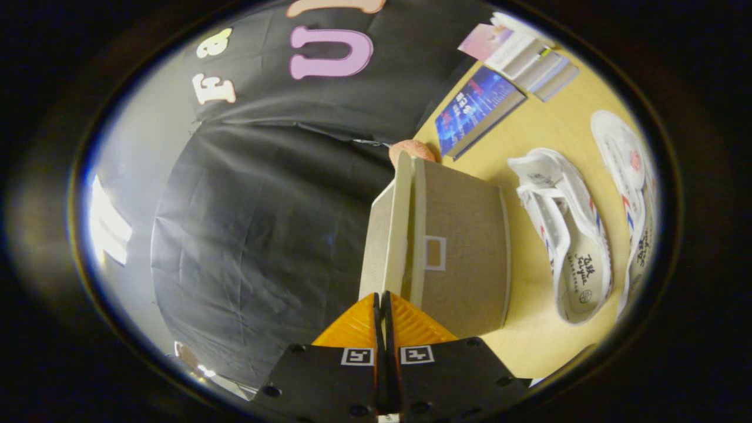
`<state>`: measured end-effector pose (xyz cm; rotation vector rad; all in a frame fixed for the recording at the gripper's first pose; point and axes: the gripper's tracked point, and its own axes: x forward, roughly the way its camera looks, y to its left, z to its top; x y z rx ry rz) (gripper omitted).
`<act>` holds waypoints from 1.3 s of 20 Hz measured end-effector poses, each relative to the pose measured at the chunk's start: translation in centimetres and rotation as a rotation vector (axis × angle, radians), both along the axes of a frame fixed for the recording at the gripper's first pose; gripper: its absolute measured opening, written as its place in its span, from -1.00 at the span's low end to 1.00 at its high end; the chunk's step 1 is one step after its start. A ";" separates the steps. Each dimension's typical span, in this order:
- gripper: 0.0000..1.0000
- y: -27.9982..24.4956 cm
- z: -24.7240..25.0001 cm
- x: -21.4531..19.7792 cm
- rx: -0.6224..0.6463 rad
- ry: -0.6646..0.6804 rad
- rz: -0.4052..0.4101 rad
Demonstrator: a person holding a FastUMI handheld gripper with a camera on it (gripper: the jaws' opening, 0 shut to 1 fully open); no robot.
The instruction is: Open the storage box then place both shoes into the box .Put the left shoe in first, then the right shoe, with the right side of both shoes facing outward in a uniform manner.
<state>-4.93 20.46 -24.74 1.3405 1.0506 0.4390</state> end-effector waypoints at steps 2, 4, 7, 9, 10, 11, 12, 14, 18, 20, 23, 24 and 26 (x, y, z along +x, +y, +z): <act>-0.95 0.7 1.0 0.7 -0.021 -0.030 0.028; -0.94 1.6 2.2 1.8 -0.035 -0.048 0.050; -0.92 2.6 3.6 3.1 -0.044 -0.081 0.084; -0.91 4.0 4.9 3.8 -0.036 -0.098 0.104; -0.90 4.7 5.7 4.2 -0.031 -0.111 0.109; -0.89 5.4 6.4 4.8 -0.025 -0.125 0.113; -0.89 6.2 7.1 5.4 -0.019 -0.140 0.117; -0.87 8.2 8.6 7.0 -0.005 -0.170 0.131; -0.96 12.3 11.5 10.3 0.006 -0.241 0.157; -0.96 14.7 12.4 11.7 0.008 -0.265 0.175; -0.96 18.9 12.8 13.2 0.018 -0.281 0.210; -0.96 20.4 12.7 13.3 0.015 -0.287 0.225; -0.96 23.3 12.8 14.0 0.037 -0.283 0.237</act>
